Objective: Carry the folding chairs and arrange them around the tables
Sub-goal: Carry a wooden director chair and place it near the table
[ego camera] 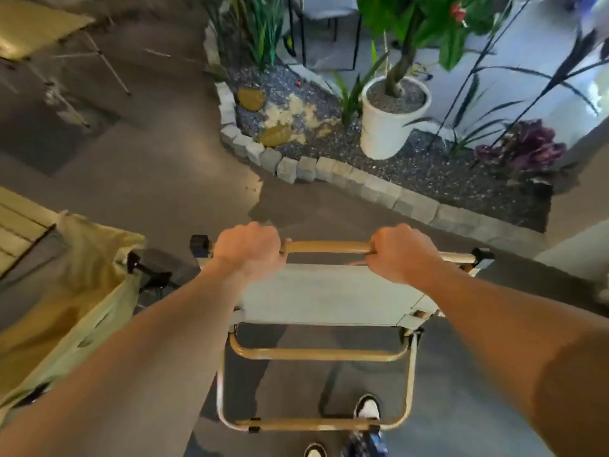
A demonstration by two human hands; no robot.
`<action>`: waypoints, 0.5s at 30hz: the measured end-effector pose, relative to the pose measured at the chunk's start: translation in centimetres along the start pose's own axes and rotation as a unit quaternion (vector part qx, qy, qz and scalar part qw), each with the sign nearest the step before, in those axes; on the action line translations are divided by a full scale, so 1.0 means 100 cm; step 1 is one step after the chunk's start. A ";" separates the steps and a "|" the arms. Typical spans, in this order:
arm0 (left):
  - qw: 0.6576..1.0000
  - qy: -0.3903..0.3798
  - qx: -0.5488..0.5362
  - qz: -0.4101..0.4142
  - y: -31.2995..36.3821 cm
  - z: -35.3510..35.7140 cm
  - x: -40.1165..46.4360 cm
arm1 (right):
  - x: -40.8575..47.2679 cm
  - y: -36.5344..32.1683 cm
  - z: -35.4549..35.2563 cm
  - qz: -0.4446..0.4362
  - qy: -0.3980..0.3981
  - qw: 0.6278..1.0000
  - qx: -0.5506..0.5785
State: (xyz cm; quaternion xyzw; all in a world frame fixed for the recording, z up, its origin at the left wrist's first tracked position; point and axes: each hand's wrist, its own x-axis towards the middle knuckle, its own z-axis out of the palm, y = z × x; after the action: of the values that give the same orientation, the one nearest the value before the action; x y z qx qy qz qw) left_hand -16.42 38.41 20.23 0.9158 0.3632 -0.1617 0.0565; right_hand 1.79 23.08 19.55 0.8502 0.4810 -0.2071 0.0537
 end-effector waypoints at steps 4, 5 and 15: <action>0.998 0.015 -0.023 -0.056 -0.047 -0.030 0.059 | 0.099 -0.028 -0.054 -0.067 0.000 0.996 -0.051; 0.997 0.021 -0.027 -0.075 -0.059 -0.037 0.076 | 0.126 -0.035 -0.069 -0.086 0.006 0.994 -0.064; 0.966 0.017 -0.136 -0.221 -0.183 -0.069 0.206 | 0.341 -0.143 -0.175 -0.209 -0.003 0.970 -0.122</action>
State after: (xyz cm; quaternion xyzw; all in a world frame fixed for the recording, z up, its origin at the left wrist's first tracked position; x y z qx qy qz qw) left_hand -13.12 66.64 20.04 0.7989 0.5763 -0.1039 0.1370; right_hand 10.49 62.94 23.24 0.7174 0.6692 -0.1561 0.1147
